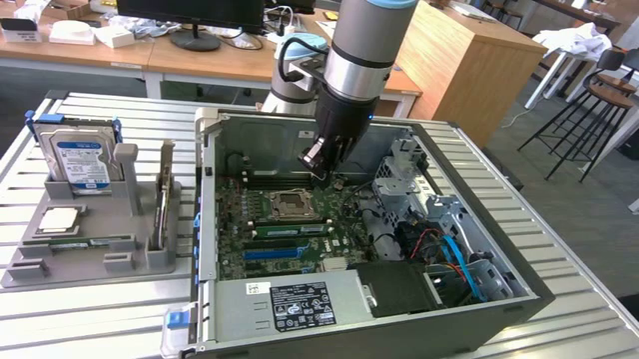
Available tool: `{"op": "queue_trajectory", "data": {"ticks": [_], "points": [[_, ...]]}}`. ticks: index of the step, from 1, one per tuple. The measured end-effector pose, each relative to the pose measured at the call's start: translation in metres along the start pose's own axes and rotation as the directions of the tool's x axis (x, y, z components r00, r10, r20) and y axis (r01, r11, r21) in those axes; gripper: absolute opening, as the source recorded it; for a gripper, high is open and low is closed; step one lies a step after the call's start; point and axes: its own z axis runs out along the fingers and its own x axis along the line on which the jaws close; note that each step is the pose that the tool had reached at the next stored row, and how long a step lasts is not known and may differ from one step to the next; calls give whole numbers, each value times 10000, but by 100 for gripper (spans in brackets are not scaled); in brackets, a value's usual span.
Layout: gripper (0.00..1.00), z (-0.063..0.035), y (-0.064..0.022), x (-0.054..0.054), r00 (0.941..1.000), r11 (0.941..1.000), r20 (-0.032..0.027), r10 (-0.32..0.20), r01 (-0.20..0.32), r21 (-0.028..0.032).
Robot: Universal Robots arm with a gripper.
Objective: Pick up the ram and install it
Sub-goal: 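Press down the ram until it locks into place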
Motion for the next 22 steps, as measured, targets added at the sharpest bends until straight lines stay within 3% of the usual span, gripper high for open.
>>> {"op": "queue_trajectory", "data": {"ticks": [9,13,17,22], "points": [[10,-1,30,38,9970,9970,35,776,-776,49],[10,-2,32,42,9912,9911,61,1326,-1327,80],[10,-1,33,42,9816,9816,90,1907,-1908,112],[10,-1,33,42,9794,9793,94,2019,-2020,117]]}}
